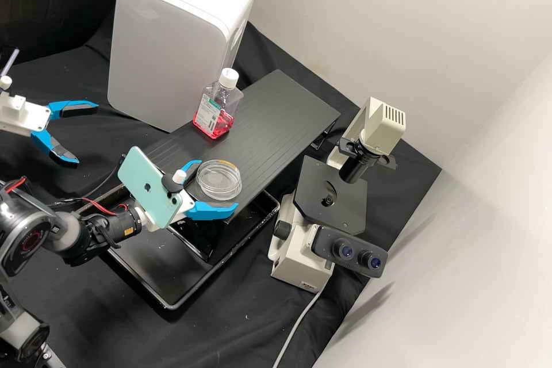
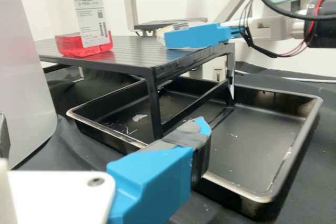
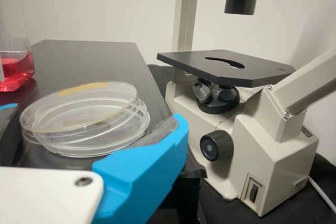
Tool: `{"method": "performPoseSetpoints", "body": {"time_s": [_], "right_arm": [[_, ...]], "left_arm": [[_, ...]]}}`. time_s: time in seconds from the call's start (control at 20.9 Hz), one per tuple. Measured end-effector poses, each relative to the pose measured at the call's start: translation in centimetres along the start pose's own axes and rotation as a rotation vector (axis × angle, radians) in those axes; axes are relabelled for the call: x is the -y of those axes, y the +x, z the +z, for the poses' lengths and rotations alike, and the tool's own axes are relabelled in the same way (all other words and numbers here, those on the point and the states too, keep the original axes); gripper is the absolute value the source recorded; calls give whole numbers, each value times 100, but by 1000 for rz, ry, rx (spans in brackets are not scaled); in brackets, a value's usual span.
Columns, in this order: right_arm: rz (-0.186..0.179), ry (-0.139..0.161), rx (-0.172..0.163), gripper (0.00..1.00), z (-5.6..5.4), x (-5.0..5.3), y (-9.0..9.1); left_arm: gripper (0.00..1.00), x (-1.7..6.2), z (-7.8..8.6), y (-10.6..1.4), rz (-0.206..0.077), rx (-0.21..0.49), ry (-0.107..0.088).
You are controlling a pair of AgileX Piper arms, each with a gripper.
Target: Place the lid on the petri dish
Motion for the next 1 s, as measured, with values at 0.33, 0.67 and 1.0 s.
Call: {"method": "performPoseSetpoints", "body": {"time_s": [0.33,0.67,1.0], "right_arm": [[1,20,0,0,5,-7,3],[-5,15,-10,0,-3,-1,3],[-5,15,-10,100,-3,-1,3]], "left_arm": [[100,-1,-2,0,1,-2,-1],[100,-6,-16,0,6,-18,-8],[100,-6,-17,0,7,-19,-8]]}}
